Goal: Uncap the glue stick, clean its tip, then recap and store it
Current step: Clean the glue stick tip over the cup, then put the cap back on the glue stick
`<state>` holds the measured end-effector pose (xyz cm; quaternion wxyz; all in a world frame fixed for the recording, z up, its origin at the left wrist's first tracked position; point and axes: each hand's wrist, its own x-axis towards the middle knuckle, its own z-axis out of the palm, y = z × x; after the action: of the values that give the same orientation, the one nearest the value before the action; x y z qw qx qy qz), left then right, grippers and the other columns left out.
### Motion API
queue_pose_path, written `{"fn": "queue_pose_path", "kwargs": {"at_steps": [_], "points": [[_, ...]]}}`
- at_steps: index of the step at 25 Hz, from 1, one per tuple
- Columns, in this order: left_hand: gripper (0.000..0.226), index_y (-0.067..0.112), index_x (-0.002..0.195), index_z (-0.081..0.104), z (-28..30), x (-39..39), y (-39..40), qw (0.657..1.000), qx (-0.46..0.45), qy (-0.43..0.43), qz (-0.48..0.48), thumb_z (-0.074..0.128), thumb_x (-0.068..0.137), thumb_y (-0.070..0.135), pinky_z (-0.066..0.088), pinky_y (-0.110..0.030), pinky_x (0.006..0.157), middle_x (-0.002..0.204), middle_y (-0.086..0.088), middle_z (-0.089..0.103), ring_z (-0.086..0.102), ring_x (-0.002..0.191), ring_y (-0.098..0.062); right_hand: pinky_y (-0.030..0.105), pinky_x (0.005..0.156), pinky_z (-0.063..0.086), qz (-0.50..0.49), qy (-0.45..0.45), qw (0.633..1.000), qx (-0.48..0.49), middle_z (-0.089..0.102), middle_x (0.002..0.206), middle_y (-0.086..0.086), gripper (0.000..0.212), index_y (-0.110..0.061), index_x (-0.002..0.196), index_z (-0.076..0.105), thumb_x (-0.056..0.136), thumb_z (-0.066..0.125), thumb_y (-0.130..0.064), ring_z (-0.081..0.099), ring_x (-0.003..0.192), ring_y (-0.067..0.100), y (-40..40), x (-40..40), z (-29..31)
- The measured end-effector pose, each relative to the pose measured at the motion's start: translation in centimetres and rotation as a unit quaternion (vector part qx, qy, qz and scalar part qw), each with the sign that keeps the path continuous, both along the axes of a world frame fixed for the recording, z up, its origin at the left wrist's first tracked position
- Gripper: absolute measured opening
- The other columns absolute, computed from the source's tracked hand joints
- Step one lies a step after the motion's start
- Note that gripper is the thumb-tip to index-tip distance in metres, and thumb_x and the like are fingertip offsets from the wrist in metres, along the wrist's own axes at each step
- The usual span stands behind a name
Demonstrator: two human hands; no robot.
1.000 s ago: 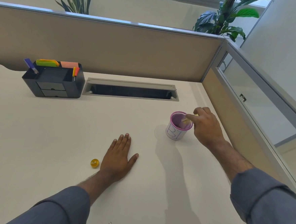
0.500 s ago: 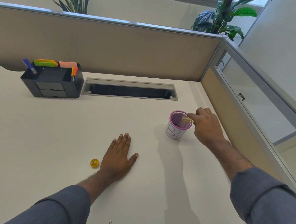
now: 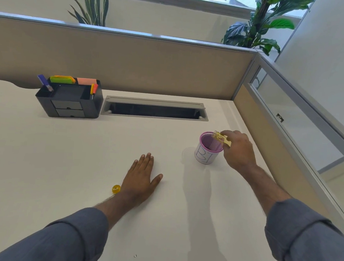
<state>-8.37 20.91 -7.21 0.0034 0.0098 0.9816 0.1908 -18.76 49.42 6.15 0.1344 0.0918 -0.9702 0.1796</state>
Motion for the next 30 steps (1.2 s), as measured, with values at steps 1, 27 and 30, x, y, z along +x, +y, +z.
{"fn": "queue_pose_path", "kwargs": {"at_steps": [1, 27, 30], "points": [[0.075, 0.013, 0.156, 0.008, 0.5, -0.1, -0.2, 1.0, 0.009, 0.007, 0.003, 0.025, 0.098, 0.057, -0.004, -0.03, 0.122, 0.167, -0.001, 0.005, -0.002, 0.153, -0.015, 0.038, 0.073, 0.05, -0.002, -0.018, 0.997, -0.072, 0.068, 0.098, 0.01, 0.029, -0.014, 0.113, 0.067, 0.086, 0.065, -0.005, 0.058, 0.09, 0.031, -0.3, 0.3, -0.1], [0.024, 0.032, 0.112, 0.068, 7.1, 9.1, -10.7, 0.902, 0.386, -0.006, 0.194, 0.06, 0.094, 0.017, 0.047, -0.025, 0.072, 0.091, 0.005, 0.061, 0.057, 0.074, -0.01, 0.024, 0.07, 0.05, 0.075, -0.181, 0.899, -0.391, 0.066, 0.088, 0.0, 0.027, -0.023, 0.113, 0.062, 0.088, 0.069, -0.014, 0.059, 0.079, 0.015, -18.2, 9.4, -2.8], [0.02, 0.031, 0.106, 0.072, 9.6, 9.1, -11.6, 0.841, 0.489, 0.031, 0.23, 0.06, 0.095, 0.018, 0.046, -0.027, 0.069, 0.083, 0.003, 0.061, 0.053, 0.066, -0.012, 0.026, 0.071, 0.052, 0.107, -0.183, 0.888, -0.409, 0.066, 0.083, 0.001, 0.025, -0.026, 0.108, 0.064, 0.088, 0.069, -0.013, 0.058, 0.074, 0.012, -19.9, 10.4, -2.0]]}}
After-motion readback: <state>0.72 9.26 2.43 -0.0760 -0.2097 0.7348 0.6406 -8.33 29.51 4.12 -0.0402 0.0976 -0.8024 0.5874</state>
